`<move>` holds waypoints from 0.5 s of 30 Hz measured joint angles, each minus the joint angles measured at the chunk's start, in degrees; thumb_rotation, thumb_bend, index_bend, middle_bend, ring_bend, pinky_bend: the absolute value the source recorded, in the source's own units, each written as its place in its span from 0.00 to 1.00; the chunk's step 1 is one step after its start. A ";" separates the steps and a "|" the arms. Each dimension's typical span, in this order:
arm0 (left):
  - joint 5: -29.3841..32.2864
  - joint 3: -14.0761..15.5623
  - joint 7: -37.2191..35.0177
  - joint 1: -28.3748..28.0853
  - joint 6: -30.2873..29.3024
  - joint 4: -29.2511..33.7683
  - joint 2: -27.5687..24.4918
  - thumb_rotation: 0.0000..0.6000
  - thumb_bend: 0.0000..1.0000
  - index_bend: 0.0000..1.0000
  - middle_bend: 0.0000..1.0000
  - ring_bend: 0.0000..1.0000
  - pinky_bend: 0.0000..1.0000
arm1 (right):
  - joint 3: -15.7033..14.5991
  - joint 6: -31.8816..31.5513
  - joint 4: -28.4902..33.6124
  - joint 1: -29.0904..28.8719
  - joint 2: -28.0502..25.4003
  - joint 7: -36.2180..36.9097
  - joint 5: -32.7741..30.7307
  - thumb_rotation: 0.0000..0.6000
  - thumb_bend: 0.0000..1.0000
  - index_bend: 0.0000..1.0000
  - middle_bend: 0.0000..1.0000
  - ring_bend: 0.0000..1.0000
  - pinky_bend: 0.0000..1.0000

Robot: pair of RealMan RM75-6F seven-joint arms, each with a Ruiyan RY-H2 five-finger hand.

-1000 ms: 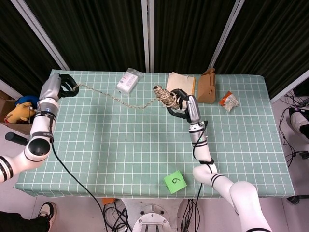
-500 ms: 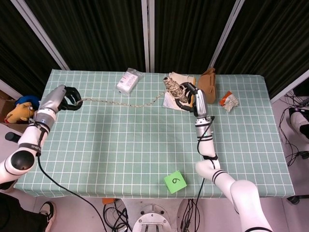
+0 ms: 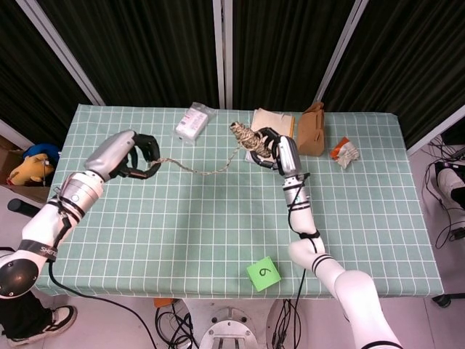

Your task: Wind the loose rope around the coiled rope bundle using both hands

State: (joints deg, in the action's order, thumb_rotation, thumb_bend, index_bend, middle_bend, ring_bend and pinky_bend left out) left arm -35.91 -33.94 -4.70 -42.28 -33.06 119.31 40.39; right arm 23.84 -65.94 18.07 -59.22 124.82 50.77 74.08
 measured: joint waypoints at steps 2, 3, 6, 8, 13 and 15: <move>0.09 -1.04 -1.01 -1.42 0.91 1.09 -1.37 1.00 0.56 0.79 0.58 0.51 0.64 | -0.07 0.46 -0.38 -0.68 0.51 -0.23 -0.02 1.00 0.62 0.93 0.73 0.68 0.86; 0.27 -1.64 -1.54 -2.52 1.45 1.70 -2.22 1.00 0.56 0.79 0.58 0.51 0.64 | -0.10 0.66 -0.52 -0.95 0.72 -0.33 -0.03 1.00 0.62 0.93 0.73 0.68 0.86; 1.23 -2.69 -2.37 -5.77 2.56 2.85 -3.53 1.00 0.56 0.79 0.58 0.51 0.64 | -0.57 1.06 -0.89 -1.67 1.35 -0.69 0.22 1.00 0.62 0.93 0.73 0.68 0.86; 2.12 -2.94 -2.49 -8.15 3.17 3.24 -4.07 1.00 0.56 0.79 0.58 0.51 0.64 | -1.17 1.05 -1.07 -1.90 1.74 -0.90 0.68 1.00 0.62 0.93 0.73 0.68 0.86; 6.62 -1.78 -1.17 -16.91 3.77 2.97 -4.50 1.00 0.56 0.79 0.58 0.51 0.64 | -3.57 0.13 -0.98 -1.95 2.45 -0.64 2.80 1.00 0.62 0.93 0.73 0.68 0.86; 9.65 -0.56 -0.02 -21.32 3.29 2.35 -4.18 1.00 0.56 0.79 0.58 0.51 0.64 | -4.38 -0.50 -0.70 -1.84 2.59 -0.32 3.57 1.00 0.62 0.93 0.73 0.68 0.86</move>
State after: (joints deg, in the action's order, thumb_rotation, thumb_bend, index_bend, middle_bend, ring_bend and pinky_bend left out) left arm -26.26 -34.50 -4.72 -63.59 -29.77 121.65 36.21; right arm 19.46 -66.44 17.37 -61.06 127.42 50.45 77.64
